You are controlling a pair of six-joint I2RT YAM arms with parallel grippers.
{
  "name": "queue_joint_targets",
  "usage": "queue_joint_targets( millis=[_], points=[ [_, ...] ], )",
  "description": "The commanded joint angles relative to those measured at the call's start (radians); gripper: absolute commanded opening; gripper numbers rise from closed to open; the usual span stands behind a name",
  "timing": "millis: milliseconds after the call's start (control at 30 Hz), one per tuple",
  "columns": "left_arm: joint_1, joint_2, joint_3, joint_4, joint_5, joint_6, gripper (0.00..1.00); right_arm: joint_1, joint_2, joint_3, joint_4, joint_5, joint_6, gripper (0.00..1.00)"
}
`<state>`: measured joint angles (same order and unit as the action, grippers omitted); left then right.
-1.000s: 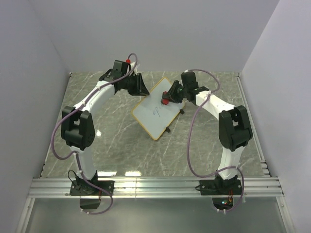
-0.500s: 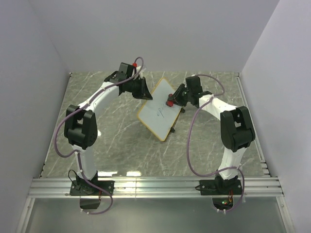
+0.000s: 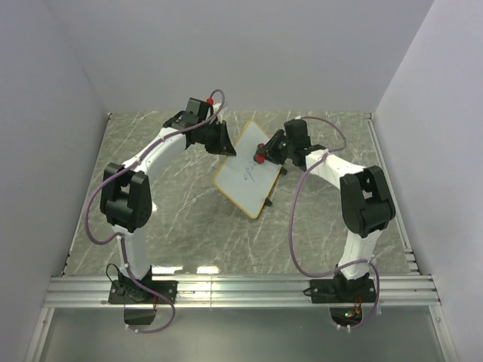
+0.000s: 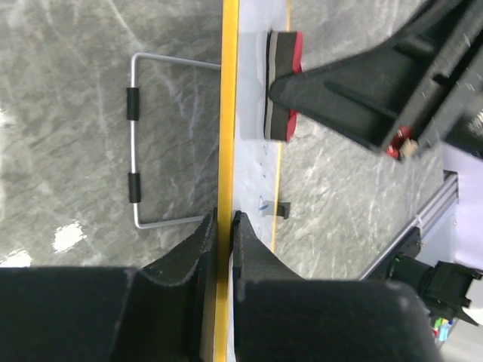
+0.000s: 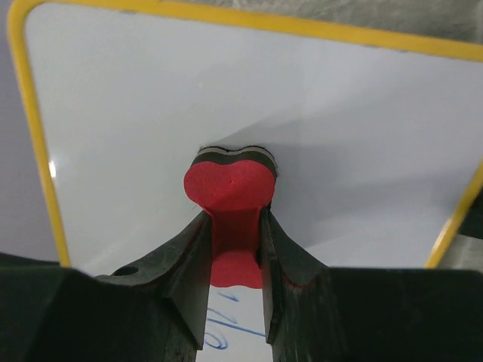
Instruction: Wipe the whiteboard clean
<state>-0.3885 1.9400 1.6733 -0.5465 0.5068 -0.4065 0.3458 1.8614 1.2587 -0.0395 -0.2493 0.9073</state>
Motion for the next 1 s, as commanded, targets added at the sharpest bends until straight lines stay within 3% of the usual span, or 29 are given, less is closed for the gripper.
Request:
queue_joint_targets(
  millis=[0, 233, 500, 733, 967],
  points=[
    [-0.030, -0.018, -0.001, -0.040, -0.047, 0.038, 0.00, 0.120, -0.007, 0.018, 0.073, -0.047, 0.033, 0.00],
    [-0.030, -0.012, 0.029, -0.046, -0.071, 0.038, 0.00, 0.289, -0.050, -0.171, 0.153, -0.071, 0.028, 0.00],
    [-0.030, -0.015, 0.043, -0.047, -0.071, 0.038, 0.00, 0.341, -0.076, -0.378, 0.224, -0.082, 0.041, 0.00],
    [-0.030, -0.021, 0.048, -0.056, -0.077, 0.046, 0.00, 0.280, -0.073, -0.318, 0.135, -0.005, -0.025, 0.00],
    [-0.030, -0.049, 0.022, -0.062, -0.088, 0.054, 0.00, 0.107, -0.022, -0.173, -0.002, 0.074, -0.079, 0.00]
  ],
)
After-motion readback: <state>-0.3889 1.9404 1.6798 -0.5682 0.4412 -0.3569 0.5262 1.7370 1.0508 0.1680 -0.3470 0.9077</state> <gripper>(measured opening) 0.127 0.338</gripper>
